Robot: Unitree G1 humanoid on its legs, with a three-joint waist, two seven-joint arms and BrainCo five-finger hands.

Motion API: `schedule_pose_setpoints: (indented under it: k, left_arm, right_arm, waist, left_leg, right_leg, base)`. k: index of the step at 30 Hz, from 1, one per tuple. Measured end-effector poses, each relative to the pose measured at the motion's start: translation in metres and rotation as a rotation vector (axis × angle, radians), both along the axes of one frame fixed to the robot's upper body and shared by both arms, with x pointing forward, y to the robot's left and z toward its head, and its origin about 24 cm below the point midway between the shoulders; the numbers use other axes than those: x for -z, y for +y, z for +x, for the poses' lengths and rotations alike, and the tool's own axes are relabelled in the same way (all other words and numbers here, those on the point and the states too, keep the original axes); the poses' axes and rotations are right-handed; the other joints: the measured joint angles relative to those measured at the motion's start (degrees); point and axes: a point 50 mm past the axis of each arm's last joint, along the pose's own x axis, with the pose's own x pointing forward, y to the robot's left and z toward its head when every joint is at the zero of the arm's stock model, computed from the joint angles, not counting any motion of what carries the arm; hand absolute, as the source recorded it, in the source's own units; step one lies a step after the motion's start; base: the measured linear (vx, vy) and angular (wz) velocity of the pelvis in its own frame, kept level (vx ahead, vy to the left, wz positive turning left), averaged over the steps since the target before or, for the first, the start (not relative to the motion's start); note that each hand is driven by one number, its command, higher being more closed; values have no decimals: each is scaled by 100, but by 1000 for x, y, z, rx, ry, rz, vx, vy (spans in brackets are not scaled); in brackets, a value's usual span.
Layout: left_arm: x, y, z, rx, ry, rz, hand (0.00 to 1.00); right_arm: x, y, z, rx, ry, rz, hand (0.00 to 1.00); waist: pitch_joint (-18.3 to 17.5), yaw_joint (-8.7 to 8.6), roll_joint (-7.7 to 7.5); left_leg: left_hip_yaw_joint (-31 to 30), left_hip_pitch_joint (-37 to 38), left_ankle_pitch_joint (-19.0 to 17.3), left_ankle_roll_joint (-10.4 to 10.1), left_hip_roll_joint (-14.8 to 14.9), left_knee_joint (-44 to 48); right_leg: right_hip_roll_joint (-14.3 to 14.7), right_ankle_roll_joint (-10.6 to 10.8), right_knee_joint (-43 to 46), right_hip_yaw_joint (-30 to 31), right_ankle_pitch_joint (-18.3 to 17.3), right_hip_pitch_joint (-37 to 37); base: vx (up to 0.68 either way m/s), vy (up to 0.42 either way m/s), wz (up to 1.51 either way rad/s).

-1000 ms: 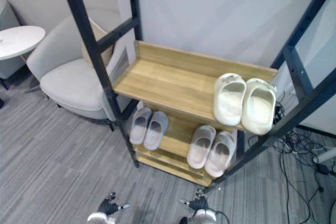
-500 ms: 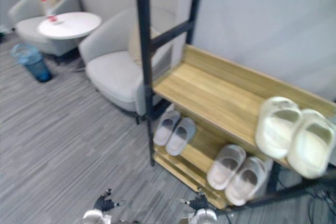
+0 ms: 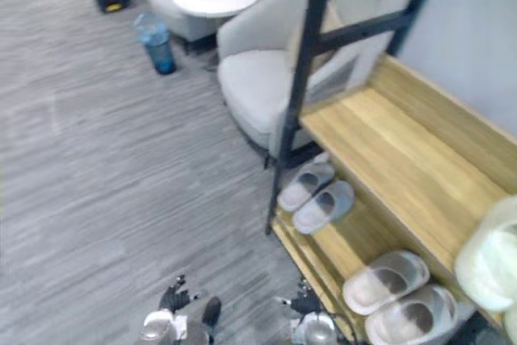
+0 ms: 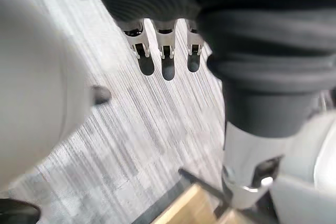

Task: Organize the slippers on the shoe rack

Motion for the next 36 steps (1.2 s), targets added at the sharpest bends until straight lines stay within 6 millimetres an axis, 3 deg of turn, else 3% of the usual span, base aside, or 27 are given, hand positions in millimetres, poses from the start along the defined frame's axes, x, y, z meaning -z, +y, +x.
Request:
schedule_pose_setpoints:
  k: [4,6,7,8,9,10,11,12,14,16,18,20,21,22,23,25,26,27,28,30,32,33,34,35,36]
  left_arm:
    - [0,3,2,10,-3,3,0]
    - [-2,6,7,20,-14,10,0]
    - [-2,6,7,19,-15,9,0]
    - [0,5,5,24,4,9,0]
    - [1,7,3,49,16,24,0]
    - [1,8,5,60,14,30,0]
    - [2,13,3,67,31,44,0]
    - [3,16,1,57,41,47,0]
    - [5,18,-3,56,62,51,0]
    - [5,17,-3,55,61,47,0]
    - [5,17,-2,50,60,43,0]
    - [8,18,-8,41,85,39,0]
    - [9,18,-10,35,91,36,0]
    - [12,18,-22,-8,113,19,0]
    - [12,18,-22,-32,110,12,0]
    - [11,14,-18,-82,91,-17,0]
    - [7,15,-14,-107,61,-23,0]
    - [5,16,-10,-114,41,-24,0]
    - [3,16,-7,-116,24,-23,0]
    - [-2,18,1,-117,-19,-18,0]
    - [-4,14,8,-118,-35,-30,0]
    - [-5,13,10,-112,-38,-29,0]
    - [-5,12,10,-100,-38,-27,0]
    - [-6,14,12,-97,-44,-21,0]
    - [-8,16,17,-97,-51,-11,0]
  right_arm:
    - [-2,0,5,7,-11,-1,0]
    - [1,-1,1,9,11,-3,0]
    - [1,-1,0,9,12,-3,0]
    - [2,-2,-3,11,17,-3,0]
    - [2,0,-3,12,14,4,0]
    - [3,2,-4,9,18,11,0]
    - [3,5,-5,9,18,23,0]
    - [3,5,-5,7,20,24,0]
    - [2,6,-2,4,7,24,0]
    - [2,6,-3,7,8,28,0]
    - [2,3,-2,18,3,30,0]
    - [3,-2,-6,37,15,28,0]
    - [3,-3,-7,37,18,26,0]
    - [4,-3,-7,38,21,27,0]
    - [2,-2,-4,36,12,29,0]
    - [2,-2,-3,32,8,29,0]
    - [0,0,-1,18,-1,26,0]
    - [-1,3,1,18,-11,34,0]
    - [-1,6,-1,20,-9,40,0]
    - [-4,16,6,3,-33,56,0]
    - [-4,14,8,11,-34,53,0]
    - [-2,13,4,16,-15,52,0]
    - [-1,10,2,23,-8,48,0]
    - [0,9,2,22,-3,43,0]
    - [1,12,4,15,9,48,0]
  waist:
    - [42,27,-41]
    - [111,25,-180]
    - [105,40,-168]
    - [86,-3,-131]
    - [114,-46,-108]
    - [139,-55,-113]
    - [198,-61,-143]
    - [207,-41,-167]
    - [195,-33,-187]
    - [215,-56,-153]
    - [208,-115,-154]
    - [183,-237,-193]
    - [155,-258,-212]
    - [-8,-183,-33]
    - [2,-167,26]
    - [81,-177,172]
    - [150,-78,200]
    - [161,10,226]
    - [182,59,193]
    - [130,121,22]
    - [175,124,107]
    - [170,127,110]
    - [164,196,112]
    - [151,227,66]
    - [130,238,-140]
  left_leg:
    - [-118,-64,-90,-100,-468,-192]
    - [-172,-122,-482,-26,-695,211]
    - [-195,-108,-565,-22,-726,277]
    - [-467,-50,-719,50,-831,380]
    - [-686,121,-795,21,-870,364]
    - [-784,206,-830,2,-872,358]
    - [-989,508,-841,12,-880,254]
    - [-1099,758,-849,8,-899,87]
    - [-1308,1178,-843,6,-956,-261]
    - [-1643,1552,-843,5,-1000,-590]
    - [-1968,1758,-851,-13,-1047,-824]
    - [-2622,2045,-1096,-208,-1138,-855]
    - [-2732,2111,-1155,-233,-1104,-829]
    - [-2817,2096,-1227,-305,-921,-696]
    - [-2794,1954,-1221,-318,-879,-341]
    - [-2422,1459,-1068,-574,-809,1126]
    - [-1876,778,-892,-871,-488,2707]
    - [-1547,541,-979,-787,-239,3293]
    - [-1263,319,-1057,-783,1,3586]
    - [-600,-340,-1073,-803,394,3076]
    - [-423,-653,-1021,-724,464,2330]
    - [-363,-759,-788,-559,335,1409]
    - [-428,-754,64,-397,113,490]
    - [-480,-741,37,-303,4,476]
    - [-468,-756,51,-234,-263,349]
  right_leg:
    - [-71,62,-361,268,-156,48]
    - [-231,82,-338,283,-220,288]
    - [-269,85,-243,289,-212,320]
    - [-477,-38,932,459,-74,-21]
    - [-536,-324,2140,846,186,-473]
    - [-480,-288,2497,1006,149,-603]
    - [-211,-97,2999,1390,-31,-885]
    - [-63,-70,3064,1495,-150,-1045]
    - [119,-57,2718,1454,-261,-1369]
    - [480,-25,1825,1734,-222,-1805]
    - [777,-8,1012,2214,78,-2024]
    - [855,-315,507,2574,941,-2020]
    - [889,-367,583,2525,954,-1980]
    - [985,-481,597,2318,841,-1892]
    - [984,-550,567,2160,783,-1777]
    - [1016,-645,408,1909,726,-1346]
    - [1077,-766,180,1835,649,-840]
    - [1105,-896,52,1816,563,-527]
    - [1106,-897,-102,1733,519,-232]
    - [887,-622,-671,1245,259,360]
    - [845,-487,-915,1000,173,629]
    - [804,-405,-1060,822,124,845]
    - [792,-253,-1180,738,26,1010]
    - [742,-203,-1189,744,-6,1022]
    - [546,-221,-1125,733,73,971]
  base:
    - [35,125,57]
    - [158,152,51]
    - [328,223,50]
    - [370,229,69]
    - [386,218,85]
    - [337,137,89]
    - [291,67,71]
    - [446,68,77]
    - [366,33,57]
    - [374,-17,76]
    - [375,-79,98]
    - [435,-188,141]
    - [502,-229,107]
    - [538,-199,68]
    - [620,-233,79]
    - [476,-175,67]
    - [432,-101,43]
    - [417,-79,38]
    - [451,-90,33]
    - [369,-76,40]
    - [295,46,51]
    - [559,176,81]
    - [535,188,68]
    - [664,217,71]
    - [634,219,78]
